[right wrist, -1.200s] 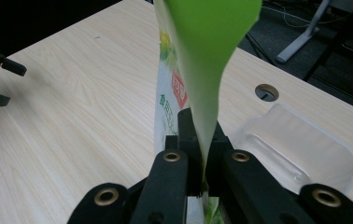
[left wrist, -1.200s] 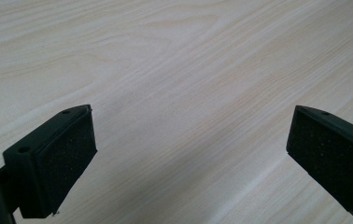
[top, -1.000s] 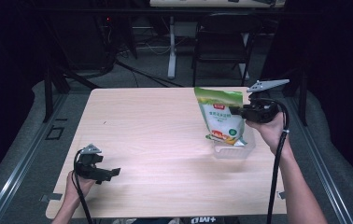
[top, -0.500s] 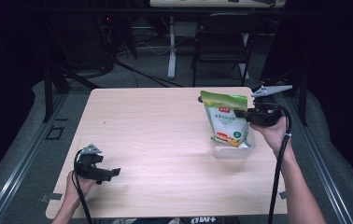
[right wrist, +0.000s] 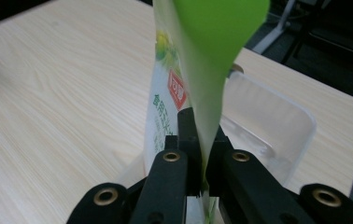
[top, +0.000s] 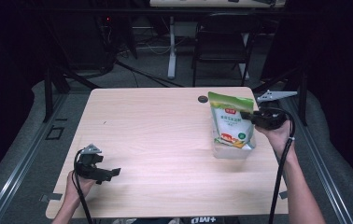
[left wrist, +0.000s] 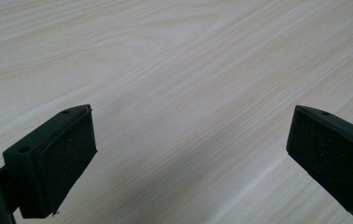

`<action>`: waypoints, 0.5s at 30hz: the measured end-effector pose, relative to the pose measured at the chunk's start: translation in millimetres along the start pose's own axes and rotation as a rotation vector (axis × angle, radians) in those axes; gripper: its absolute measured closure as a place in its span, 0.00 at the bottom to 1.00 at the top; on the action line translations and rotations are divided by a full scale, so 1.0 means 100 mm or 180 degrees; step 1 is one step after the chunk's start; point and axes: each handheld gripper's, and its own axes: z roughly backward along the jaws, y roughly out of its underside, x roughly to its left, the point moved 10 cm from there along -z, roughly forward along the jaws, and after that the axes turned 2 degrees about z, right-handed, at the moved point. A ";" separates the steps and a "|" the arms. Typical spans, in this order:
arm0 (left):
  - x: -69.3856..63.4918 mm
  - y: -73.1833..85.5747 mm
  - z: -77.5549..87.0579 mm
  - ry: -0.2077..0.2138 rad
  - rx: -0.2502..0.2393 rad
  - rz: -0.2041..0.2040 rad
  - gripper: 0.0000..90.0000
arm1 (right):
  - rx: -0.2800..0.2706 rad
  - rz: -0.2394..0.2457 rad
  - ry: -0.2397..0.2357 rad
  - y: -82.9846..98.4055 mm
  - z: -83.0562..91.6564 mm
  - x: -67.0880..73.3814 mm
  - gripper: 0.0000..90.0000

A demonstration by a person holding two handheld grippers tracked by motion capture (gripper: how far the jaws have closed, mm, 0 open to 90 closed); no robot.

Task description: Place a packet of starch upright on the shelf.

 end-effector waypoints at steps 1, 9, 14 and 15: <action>0.00 0.00 0.00 0.0000 0.0000 0.0000 0.02 | 0.0050 0.0022 0.0055 0.04 -0.03 -0.01 1.00; 0.00 0.00 -0.01 -0.0004 0.0001 0.0008 0.02 | 0.0096 -0.0030 -0.0009 0.20 -0.17 -0.03 1.00; 0.00 0.01 0.00 0.0005 0.0021 -0.0009 0.02 | 0.0053 -0.0093 -0.0057 0.20 -0.18 0.00 0.95; 0.00 0.01 0.00 0.0000 0.0019 0.0002 0.02 | 0.0041 -0.0125 -0.0070 0.19 -0.17 0.00 0.92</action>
